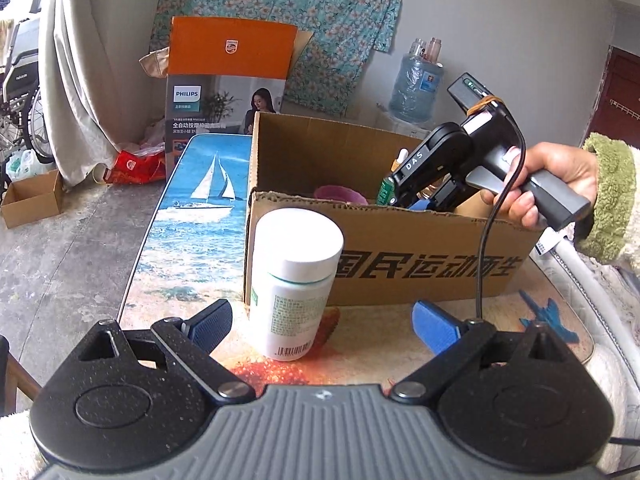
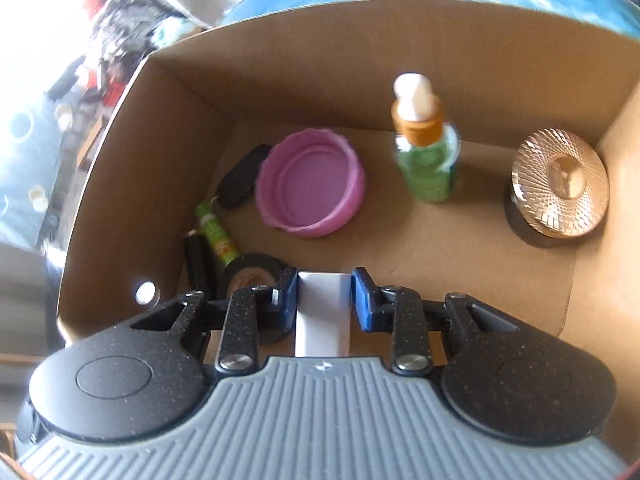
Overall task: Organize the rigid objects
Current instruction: 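Move the open right tool back to the white pill bottle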
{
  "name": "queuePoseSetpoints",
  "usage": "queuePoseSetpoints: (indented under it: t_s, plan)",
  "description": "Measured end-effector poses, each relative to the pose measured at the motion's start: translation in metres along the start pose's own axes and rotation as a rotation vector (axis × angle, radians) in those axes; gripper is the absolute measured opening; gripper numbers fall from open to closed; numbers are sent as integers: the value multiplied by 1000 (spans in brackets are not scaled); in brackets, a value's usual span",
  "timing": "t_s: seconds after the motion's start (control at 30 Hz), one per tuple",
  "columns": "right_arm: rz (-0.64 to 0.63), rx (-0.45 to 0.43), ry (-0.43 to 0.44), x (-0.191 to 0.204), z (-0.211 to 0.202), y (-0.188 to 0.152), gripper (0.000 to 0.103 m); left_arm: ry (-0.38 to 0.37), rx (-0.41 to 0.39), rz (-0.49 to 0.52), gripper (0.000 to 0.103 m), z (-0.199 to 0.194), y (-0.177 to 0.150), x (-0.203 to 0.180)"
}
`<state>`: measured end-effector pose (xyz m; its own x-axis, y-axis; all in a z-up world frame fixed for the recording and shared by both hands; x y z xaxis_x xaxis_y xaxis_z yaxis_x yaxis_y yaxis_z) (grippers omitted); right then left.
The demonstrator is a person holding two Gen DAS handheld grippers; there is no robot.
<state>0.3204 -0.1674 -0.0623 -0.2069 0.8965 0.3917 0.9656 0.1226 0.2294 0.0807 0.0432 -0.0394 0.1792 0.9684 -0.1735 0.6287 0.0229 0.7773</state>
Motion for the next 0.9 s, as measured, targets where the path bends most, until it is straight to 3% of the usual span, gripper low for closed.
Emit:
queuePoseSetpoints:
  t_s: [0.17,0.33,0.47,0.63,0.77,0.9]
  plan:
    - [-27,-50,-65,-3,-16,-1,45,-1,6,11,98,4,0,-3]
    - [-56,-143,-74,2,-42,-7,47,2,0,27,98,7,3,-7]
    - [-110,-283,22,26,-81,-31,49,25,-13,34,98,7,6,-7]
    - [-167,-413,220,59,-121,-90,54,58,-13,36,97,13,8,-3]
    - [-150,-430,349,83,-115,-133,54,81,1,34,92,20,11,-2]
    - [-109,-431,398,97,-94,-153,54,106,39,15,82,29,14,2]
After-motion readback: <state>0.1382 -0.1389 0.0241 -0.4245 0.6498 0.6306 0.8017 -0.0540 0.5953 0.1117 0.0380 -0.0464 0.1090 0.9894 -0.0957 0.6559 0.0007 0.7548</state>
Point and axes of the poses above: each gripper's, at about its wrist camera, not at the fingertips, and z roughly the way its jaws point, x to its left, y to its top, the point moved 4 cm from there along z, roughly the way its jaws point, and after that the axes turned 1 degree about z, right-handed, at the moved point
